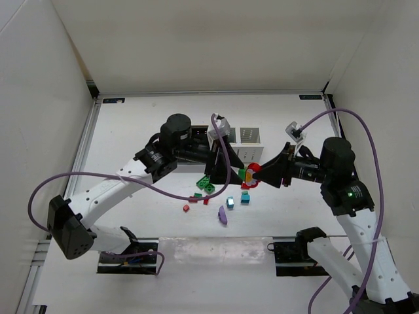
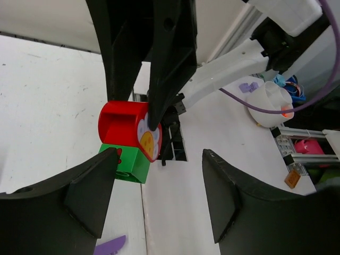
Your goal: Sort the legos into containers by color
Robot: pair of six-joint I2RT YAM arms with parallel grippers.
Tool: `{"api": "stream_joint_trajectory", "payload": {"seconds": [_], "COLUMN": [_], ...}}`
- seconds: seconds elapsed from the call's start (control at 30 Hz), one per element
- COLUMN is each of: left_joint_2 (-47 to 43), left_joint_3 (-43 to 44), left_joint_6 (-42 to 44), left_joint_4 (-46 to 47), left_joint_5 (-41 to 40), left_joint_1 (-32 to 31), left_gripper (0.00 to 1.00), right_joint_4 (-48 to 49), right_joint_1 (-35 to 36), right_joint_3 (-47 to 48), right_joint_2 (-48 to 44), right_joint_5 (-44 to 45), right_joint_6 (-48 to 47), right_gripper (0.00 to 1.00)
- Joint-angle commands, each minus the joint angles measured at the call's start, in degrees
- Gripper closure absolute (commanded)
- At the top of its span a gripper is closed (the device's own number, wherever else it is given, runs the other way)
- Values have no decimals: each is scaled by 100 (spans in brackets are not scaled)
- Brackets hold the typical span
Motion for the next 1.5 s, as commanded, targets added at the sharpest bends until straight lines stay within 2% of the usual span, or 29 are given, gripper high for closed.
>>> {"api": "stream_joint_trajectory", "payload": {"seconds": [0.0,0.17,0.4,0.73,0.8,0.87,0.9,0.93,1.03,1.07,1.2,1.47], "left_joint_2": [-319,-214,-55,33,33,33,33,16,-2,-20,-142,-345], "left_joint_3": [-136,-13,128,259,286,295,303,304,295,269,172,31], "left_joint_6": [51,42,15,-28,-46,-55,-38,-46,6,7,103,7], "left_joint_4": [173,112,-12,-205,-187,-170,-178,-187,-213,-214,-371,-985], "left_joint_5": [431,415,423,116,133,107,98,72,54,54,-200,-1087], "left_joint_1": [3,-6,-15,-15,-24,-15,-15,-32,-15,-15,29,687], "left_gripper": [25,22,19,34,38,48,54,64,79,88,94,94], "right_joint_4": [560,700,648,780,718,648,665,692,709,675,446,33], "right_joint_1": [65,276,470,320,355,390,399,425,452,435,102,-1190], "right_joint_3": [274,388,450,511,503,529,520,520,529,538,608,476], "right_joint_2": [-32,-67,-93,-32,21,134,135,144,144,109,56,-181], "right_joint_5": [-262,-420,-158,-16,-24,-33,-33,-16,98,133,116,-367], "right_joint_6": [196,223,188,170,118,91,82,82,65,38,-76,-76], "right_gripper": [100,100,100,100,100,100,100,100,100,100,100,100]}}
